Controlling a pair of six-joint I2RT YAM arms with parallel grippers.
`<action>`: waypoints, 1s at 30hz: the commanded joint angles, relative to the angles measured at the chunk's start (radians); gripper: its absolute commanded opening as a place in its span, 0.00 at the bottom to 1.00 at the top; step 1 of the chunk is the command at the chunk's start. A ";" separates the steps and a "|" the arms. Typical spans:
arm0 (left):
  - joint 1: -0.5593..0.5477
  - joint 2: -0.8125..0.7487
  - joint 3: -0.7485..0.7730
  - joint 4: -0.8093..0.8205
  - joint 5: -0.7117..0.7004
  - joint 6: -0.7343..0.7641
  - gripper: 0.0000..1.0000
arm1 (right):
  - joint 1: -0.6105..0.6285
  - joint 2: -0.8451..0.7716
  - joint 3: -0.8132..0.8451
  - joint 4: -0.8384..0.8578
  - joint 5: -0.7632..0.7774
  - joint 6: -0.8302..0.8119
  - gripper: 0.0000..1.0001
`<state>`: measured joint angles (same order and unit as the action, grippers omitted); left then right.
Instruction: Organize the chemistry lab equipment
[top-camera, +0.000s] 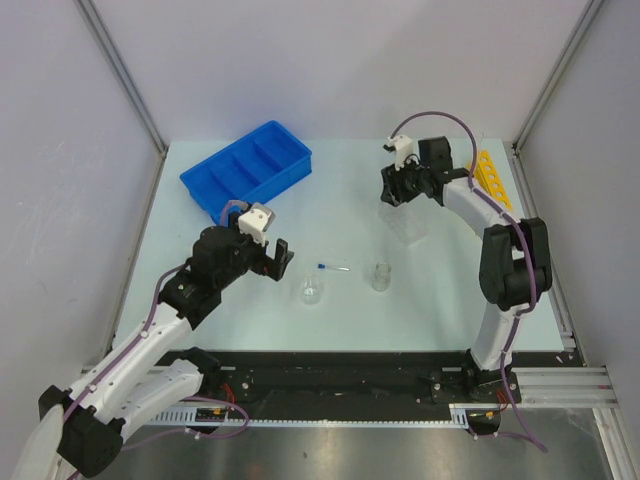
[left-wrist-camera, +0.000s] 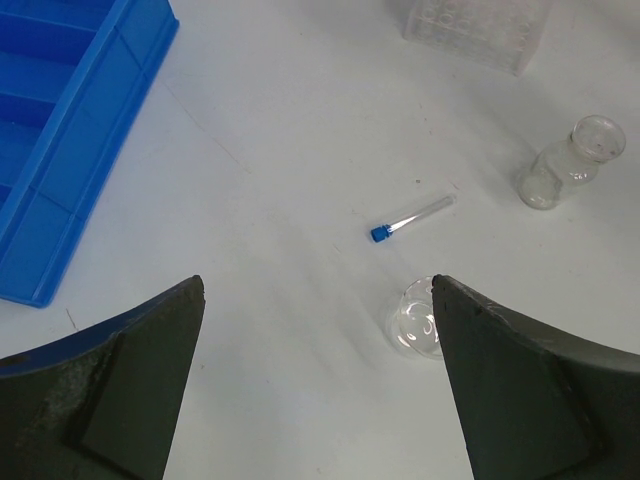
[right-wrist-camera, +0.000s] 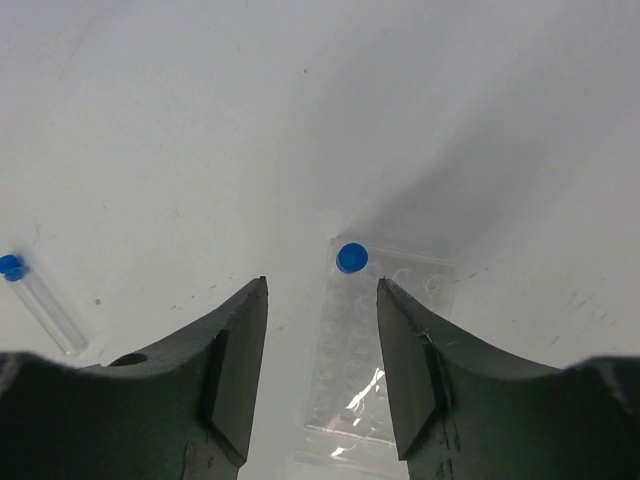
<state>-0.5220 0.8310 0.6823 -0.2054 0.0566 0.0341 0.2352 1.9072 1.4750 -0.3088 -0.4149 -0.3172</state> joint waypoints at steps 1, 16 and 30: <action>0.008 0.006 0.017 -0.006 0.045 0.030 1.00 | -0.017 -0.125 -0.018 0.002 -0.050 -0.026 0.54; 0.020 -0.027 0.020 -0.011 -0.006 0.007 1.00 | 0.243 -0.209 -0.056 -0.220 -0.188 -0.278 0.77; 0.051 -0.141 -0.015 0.029 -0.215 0.004 1.00 | 0.486 0.006 -0.047 -0.191 0.102 -0.299 0.77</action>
<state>-0.4808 0.7162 0.6807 -0.2134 -0.0917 0.0261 0.6872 1.8751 1.4193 -0.5064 -0.4137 -0.5961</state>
